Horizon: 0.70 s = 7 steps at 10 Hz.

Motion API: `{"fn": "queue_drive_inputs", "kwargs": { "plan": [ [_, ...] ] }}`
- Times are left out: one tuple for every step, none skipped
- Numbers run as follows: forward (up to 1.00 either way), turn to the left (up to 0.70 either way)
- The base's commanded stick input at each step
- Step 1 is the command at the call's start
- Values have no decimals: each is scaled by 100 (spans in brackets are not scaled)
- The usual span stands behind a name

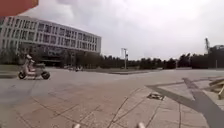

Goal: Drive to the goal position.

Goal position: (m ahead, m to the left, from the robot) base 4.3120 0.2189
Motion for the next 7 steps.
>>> {"fn": "queue_drive_inputs", "kwargs": {
  "plan": [
    [50, 0],
    [50, 0],
    [50, 0],
    [50, 0],
    [50, 0],
    [50, 0],
    [50, 0]
  ]
}}
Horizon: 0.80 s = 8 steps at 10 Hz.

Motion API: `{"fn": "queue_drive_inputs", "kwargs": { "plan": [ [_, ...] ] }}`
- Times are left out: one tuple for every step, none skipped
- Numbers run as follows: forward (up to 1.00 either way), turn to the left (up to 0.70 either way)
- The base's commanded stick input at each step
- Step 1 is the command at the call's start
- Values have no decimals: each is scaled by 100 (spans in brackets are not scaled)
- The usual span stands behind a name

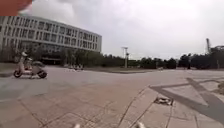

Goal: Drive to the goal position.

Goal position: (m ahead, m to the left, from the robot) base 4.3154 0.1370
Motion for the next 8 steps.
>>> {"fn": "queue_drive_inputs", "kwargs": {
  "plan": [
    [50, 0],
    [50, 0],
    [50, 0],
    [50, 0],
    [50, 0],
    [50, 0],
    [50, 0],
    [50, 0]
  ]
}}
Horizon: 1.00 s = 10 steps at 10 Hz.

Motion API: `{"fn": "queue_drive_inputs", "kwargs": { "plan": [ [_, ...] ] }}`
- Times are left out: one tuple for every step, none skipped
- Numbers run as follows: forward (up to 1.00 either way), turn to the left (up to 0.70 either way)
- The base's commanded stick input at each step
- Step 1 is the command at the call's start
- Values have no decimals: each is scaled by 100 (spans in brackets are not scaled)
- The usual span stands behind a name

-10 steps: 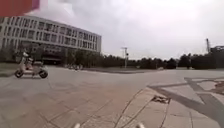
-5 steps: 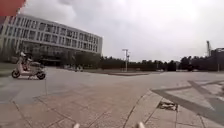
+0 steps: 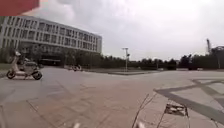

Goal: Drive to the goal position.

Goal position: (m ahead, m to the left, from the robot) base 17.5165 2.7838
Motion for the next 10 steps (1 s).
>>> {"fn": "queue_drive_inputs", "kwargs": {
  "plan": [
    [50, 0],
    [50, 0],
    [50, 0],
    [50, 0],
    [50, 0],
    [50, 0],
    [50, 0],
    [50, 0],
    [50, 1],
    [50, 3]
  ]
}}
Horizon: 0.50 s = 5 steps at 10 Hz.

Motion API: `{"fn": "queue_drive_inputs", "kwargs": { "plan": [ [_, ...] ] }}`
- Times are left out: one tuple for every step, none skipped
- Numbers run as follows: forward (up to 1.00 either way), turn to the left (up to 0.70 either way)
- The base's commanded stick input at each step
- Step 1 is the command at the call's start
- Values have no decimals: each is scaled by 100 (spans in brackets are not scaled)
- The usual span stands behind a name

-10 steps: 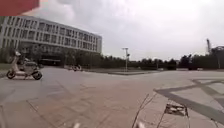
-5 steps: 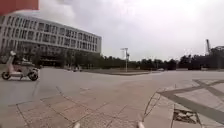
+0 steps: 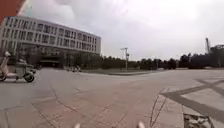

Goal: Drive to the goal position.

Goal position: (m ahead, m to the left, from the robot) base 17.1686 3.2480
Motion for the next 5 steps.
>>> {"fn": "queue_drive_inputs", "kwargs": {
  "plan": [
    [50, 17],
    [50, 25],
    [50, 25],
    [50, 24],
    [50, 22]
  ]
}}
